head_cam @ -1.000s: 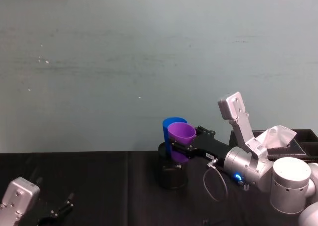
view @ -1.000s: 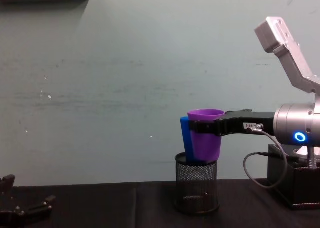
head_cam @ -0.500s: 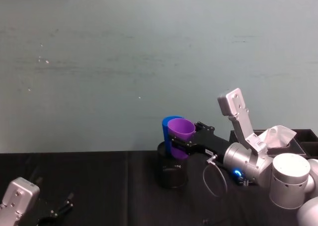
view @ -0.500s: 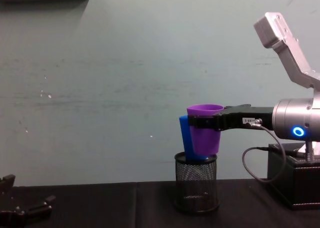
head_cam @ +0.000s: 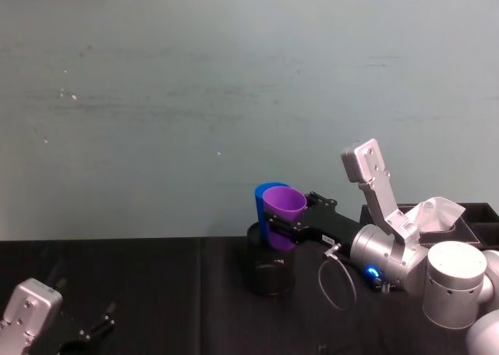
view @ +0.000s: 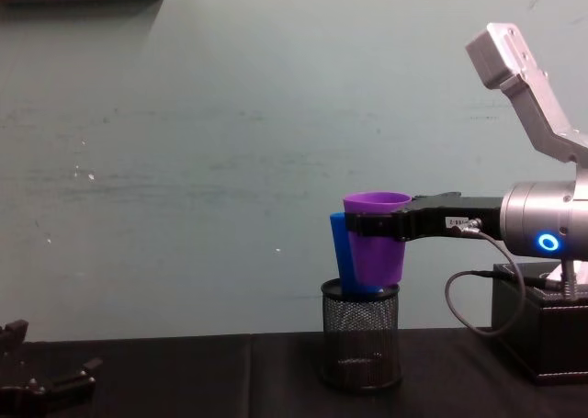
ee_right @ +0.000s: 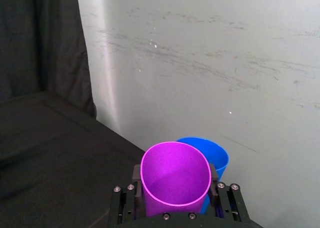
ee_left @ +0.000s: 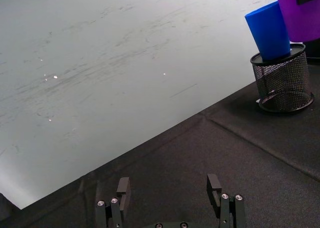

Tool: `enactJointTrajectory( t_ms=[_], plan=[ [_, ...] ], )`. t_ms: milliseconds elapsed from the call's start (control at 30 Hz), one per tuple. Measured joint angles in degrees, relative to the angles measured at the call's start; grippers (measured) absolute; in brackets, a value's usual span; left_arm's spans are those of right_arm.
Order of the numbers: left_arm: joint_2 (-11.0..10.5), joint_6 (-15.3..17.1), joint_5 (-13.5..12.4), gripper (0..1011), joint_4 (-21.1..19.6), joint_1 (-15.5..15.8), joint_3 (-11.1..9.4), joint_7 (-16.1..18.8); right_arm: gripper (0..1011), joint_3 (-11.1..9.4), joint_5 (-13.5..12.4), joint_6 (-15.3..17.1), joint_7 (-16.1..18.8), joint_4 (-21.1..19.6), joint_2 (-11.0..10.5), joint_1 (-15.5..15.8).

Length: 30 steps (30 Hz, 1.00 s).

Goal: Pick up one cup with a gripper and tap it against the other cup.

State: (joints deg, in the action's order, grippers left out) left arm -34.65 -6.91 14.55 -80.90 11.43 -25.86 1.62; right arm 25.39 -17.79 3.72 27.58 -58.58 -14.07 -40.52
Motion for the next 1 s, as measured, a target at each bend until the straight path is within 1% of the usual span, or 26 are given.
enactJointTrajectory(
  t_ms=[1000],
  plan=[
    [0.0,0.0,0.0,1000,0.0,0.0,0.0,0.0,732,0.06,-0.06,0.09,-0.26,-0.08,-0.05,0.06]
  ],
)
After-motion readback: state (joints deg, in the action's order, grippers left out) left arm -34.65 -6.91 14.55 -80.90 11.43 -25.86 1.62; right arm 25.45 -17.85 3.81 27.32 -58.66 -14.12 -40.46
